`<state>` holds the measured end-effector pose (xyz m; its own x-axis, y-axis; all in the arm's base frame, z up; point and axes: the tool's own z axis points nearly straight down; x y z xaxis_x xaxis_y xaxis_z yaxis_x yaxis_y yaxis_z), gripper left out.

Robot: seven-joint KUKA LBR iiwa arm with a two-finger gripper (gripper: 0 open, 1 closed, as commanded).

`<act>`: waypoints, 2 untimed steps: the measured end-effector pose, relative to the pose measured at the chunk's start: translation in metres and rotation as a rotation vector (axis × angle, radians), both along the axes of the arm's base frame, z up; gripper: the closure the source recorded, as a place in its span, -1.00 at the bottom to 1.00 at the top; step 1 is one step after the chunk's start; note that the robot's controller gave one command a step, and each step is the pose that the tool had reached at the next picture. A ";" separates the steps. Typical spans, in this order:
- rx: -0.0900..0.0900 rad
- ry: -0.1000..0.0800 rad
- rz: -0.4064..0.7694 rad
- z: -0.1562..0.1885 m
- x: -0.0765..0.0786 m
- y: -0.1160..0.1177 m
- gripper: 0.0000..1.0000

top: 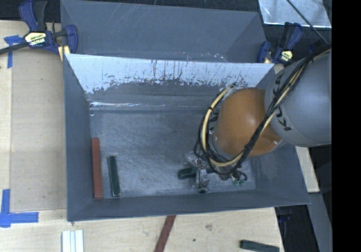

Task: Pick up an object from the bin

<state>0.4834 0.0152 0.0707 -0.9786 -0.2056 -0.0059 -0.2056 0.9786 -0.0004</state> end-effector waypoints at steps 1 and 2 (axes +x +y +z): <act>0.000 0.000 -0.001 0.000 0.000 0.000 1.00; 0.000 -0.004 0.057 0.211 0.047 0.015 1.00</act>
Offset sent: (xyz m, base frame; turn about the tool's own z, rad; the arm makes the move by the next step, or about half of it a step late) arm 0.0450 0.0144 0.2073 -0.0580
